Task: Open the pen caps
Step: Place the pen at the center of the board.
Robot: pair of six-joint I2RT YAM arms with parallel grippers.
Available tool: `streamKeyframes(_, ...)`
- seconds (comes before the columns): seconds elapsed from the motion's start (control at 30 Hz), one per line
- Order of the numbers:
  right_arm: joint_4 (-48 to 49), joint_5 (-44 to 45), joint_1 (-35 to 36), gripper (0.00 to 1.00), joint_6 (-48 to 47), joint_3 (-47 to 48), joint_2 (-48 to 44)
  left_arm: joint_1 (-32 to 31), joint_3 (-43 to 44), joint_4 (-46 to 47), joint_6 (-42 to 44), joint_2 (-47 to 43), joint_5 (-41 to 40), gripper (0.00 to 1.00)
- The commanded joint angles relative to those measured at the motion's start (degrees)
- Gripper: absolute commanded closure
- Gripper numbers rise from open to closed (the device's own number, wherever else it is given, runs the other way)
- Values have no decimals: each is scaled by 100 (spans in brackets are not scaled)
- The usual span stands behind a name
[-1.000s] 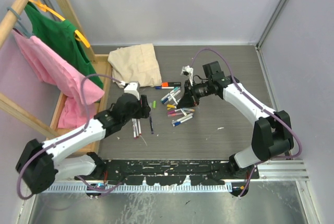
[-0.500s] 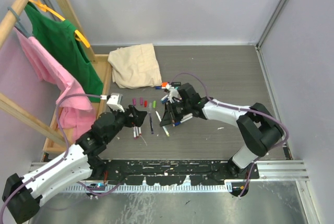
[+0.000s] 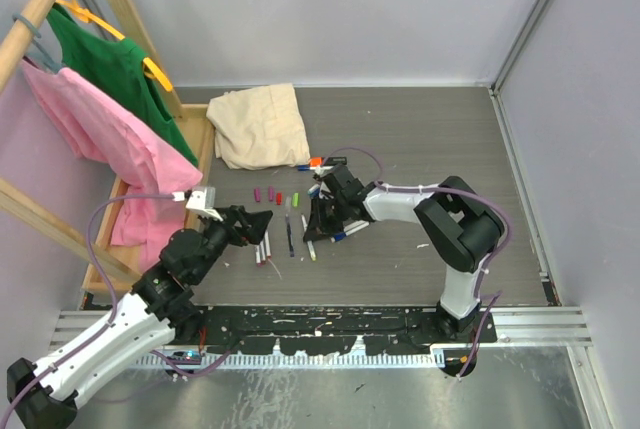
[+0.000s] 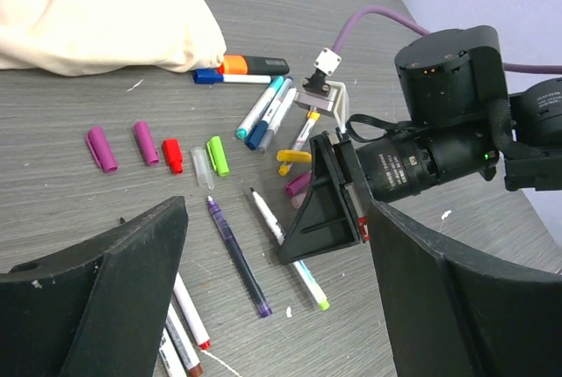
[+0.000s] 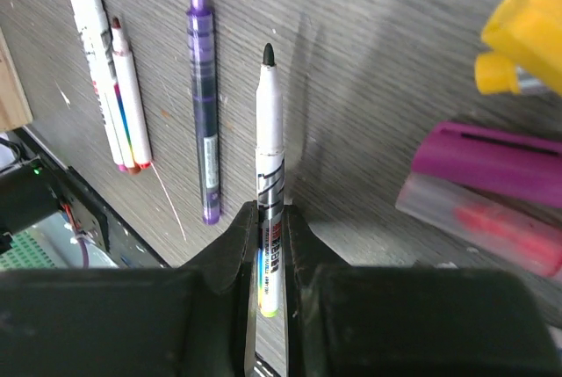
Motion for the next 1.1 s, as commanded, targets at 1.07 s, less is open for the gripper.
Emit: streamKeyframes(1.07, -143, 179, 116, 70, 151, 788, 325, -10, -138, 76, -232, -422, -10, 15)
